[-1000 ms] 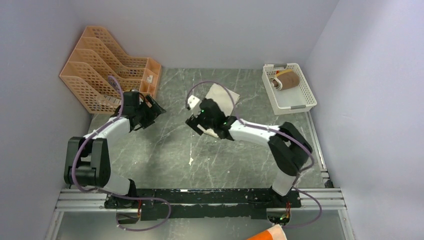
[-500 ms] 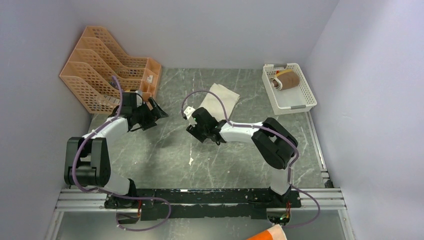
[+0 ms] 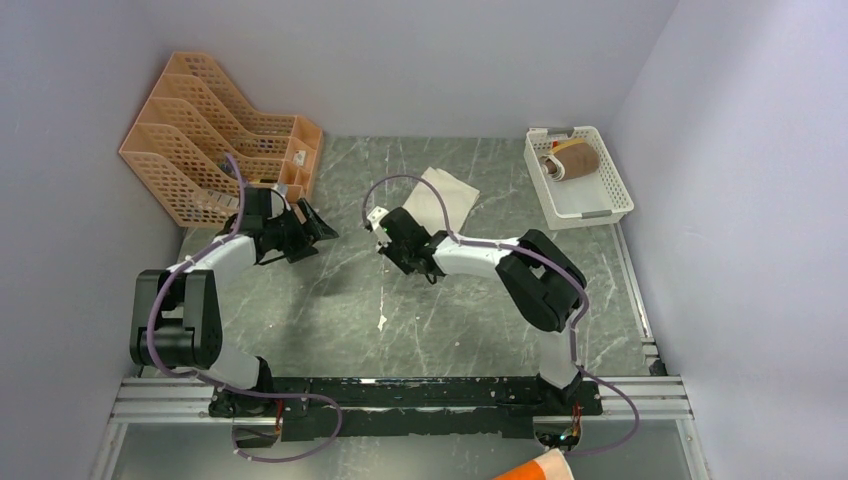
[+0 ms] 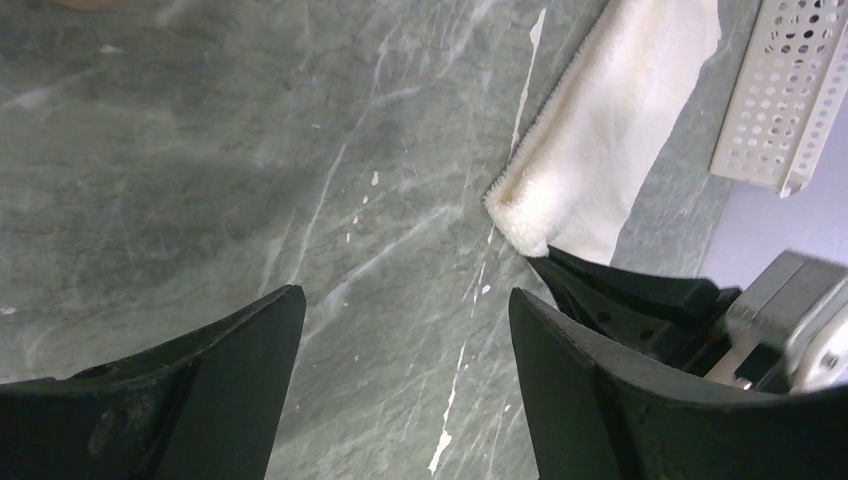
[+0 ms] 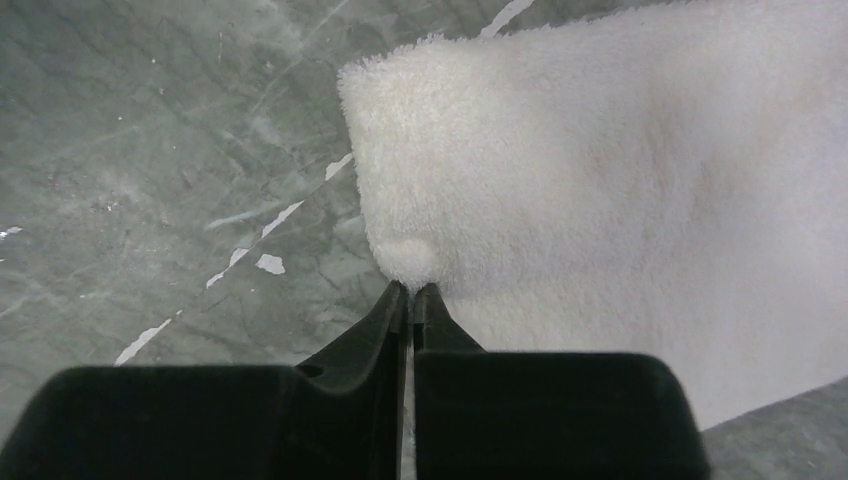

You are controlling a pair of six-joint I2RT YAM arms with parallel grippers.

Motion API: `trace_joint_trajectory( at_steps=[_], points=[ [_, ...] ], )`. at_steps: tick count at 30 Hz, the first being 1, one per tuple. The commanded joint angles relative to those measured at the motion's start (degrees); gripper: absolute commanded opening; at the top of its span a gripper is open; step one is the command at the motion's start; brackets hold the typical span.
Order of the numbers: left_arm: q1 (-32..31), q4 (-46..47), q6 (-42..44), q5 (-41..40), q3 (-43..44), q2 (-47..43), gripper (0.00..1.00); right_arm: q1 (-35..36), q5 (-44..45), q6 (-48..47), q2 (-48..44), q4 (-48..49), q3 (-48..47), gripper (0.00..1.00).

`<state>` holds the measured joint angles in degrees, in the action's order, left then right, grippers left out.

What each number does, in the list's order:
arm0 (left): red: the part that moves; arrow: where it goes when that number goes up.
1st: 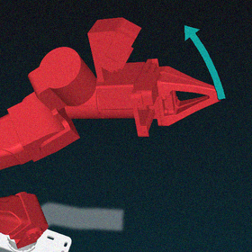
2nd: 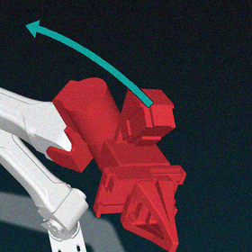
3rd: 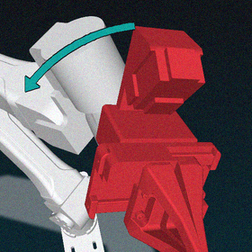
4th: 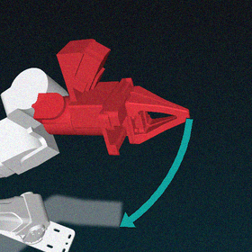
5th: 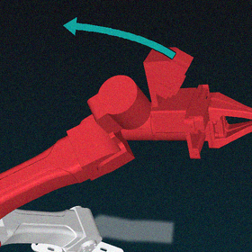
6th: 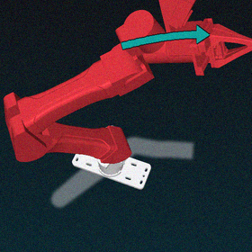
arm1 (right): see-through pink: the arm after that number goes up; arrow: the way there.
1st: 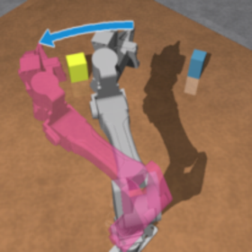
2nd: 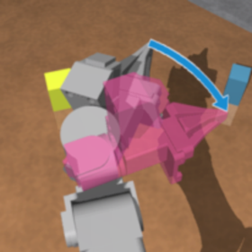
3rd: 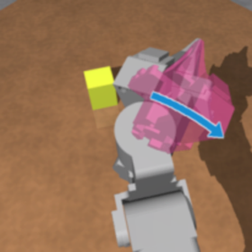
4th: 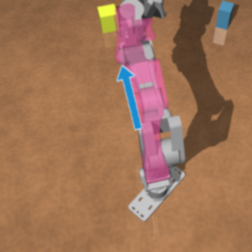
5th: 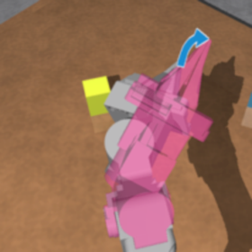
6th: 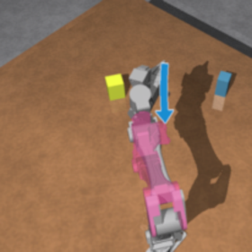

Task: Roll the towels
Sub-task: Roll the towel at the center of the board.

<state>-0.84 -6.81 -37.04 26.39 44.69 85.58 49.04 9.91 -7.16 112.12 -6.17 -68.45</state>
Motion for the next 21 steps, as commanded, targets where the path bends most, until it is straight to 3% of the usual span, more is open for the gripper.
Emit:
trace_joint_trajectory(
  at_steps=[1, 11, 17, 21],
  points=[
    [0.32, 3.7, 0.33, 4.64, -1.57, 0.57, 0.85, -2.33, -10.58, 4.98, 0.31, -4.1, -1.85, 0.0],
    [-3.23, 7.94, -1.34, 6.65, -4.22, 0.17, 0.85, -3.31, -42.68, 15.64, -2.06, -3.75, -1.91, 0.0],
    [-5.75, 11.19, -3.37, 7.61, -5.31, 0.78, 0.84, -8.42, -52.96, 23.28, -1.49, 3.48, 1.42, 0.0],
    [-6.66, 11.99, -3.66, 7.79, -5.44, 1.29, 0.83, -12.98, -54.26, 26.07, 0.31, 3.02, 1.25, 0.0]
  ],
)
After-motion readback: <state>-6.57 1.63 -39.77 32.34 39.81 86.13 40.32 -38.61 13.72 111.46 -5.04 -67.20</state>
